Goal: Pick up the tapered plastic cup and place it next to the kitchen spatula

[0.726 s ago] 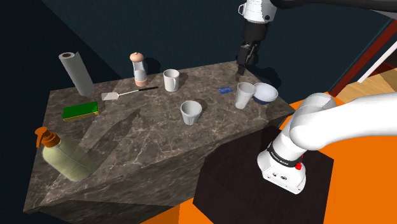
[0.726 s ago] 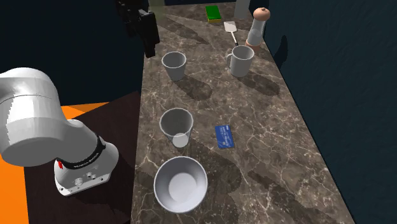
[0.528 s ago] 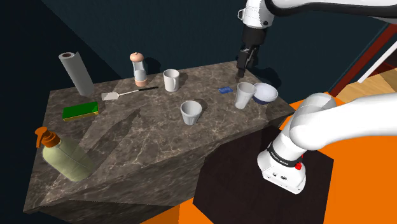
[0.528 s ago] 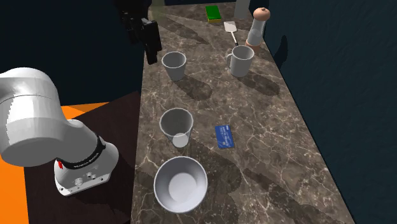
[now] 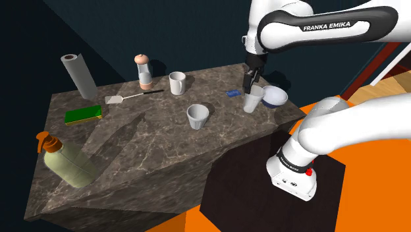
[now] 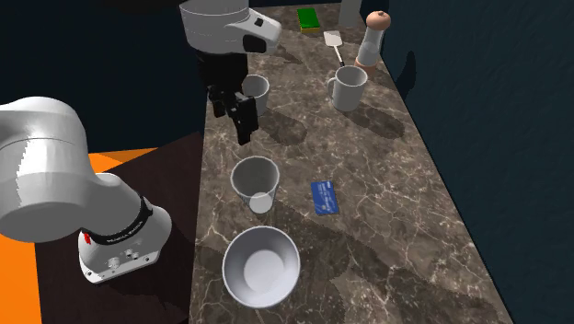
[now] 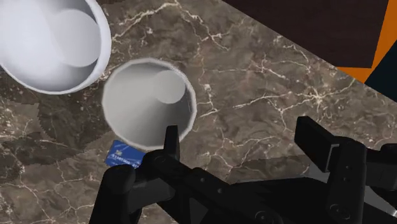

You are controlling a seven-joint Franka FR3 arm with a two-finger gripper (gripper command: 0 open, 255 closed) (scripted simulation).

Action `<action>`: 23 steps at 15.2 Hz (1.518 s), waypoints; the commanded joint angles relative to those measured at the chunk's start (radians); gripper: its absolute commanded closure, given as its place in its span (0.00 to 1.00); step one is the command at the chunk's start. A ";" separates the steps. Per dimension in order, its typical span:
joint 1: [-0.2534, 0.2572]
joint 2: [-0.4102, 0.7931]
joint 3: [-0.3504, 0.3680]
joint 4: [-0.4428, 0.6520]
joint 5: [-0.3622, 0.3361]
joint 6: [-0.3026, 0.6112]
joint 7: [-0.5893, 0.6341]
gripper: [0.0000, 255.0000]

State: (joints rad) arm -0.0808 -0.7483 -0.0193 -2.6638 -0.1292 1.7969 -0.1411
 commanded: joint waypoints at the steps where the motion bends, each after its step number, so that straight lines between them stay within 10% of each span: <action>1: -0.018 0.031 -0.007 -0.039 -0.036 0.064 -0.001 0.00; 11: -0.068 0.123 -0.036 -0.162 -0.120 0.270 0.006 0.00; 20: -0.069 0.127 -0.037 -0.168 -0.122 0.279 0.006 0.00; 21: -0.069 0.127 -0.037 -0.168 -0.122 0.279 0.006 1.00; 23: -0.069 0.127 -0.037 -0.168 -0.122 0.279 0.006 1.00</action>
State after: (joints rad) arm -0.1502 -0.6212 -0.0564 -2.8314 -0.2516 2.0763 -0.1348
